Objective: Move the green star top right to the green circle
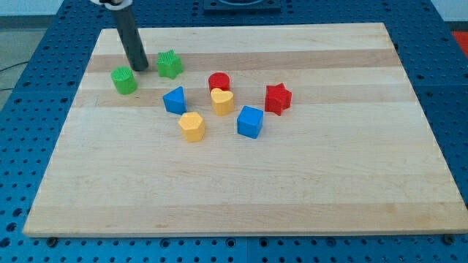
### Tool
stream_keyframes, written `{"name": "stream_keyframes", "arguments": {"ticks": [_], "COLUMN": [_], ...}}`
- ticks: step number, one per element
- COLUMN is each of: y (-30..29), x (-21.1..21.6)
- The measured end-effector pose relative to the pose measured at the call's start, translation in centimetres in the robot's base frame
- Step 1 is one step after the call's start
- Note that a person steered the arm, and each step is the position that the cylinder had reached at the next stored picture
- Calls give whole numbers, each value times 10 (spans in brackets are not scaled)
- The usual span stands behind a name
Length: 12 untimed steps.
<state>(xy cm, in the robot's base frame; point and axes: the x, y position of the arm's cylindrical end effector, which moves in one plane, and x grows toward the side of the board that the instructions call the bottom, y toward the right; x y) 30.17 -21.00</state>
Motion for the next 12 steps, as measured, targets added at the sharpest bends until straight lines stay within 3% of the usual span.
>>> {"name": "stream_keyframes", "arguments": {"ticks": [4,5,7,11,12], "y": [-2,-27,-60,-59,-50], "x": [191,201,114,21,-21]}}
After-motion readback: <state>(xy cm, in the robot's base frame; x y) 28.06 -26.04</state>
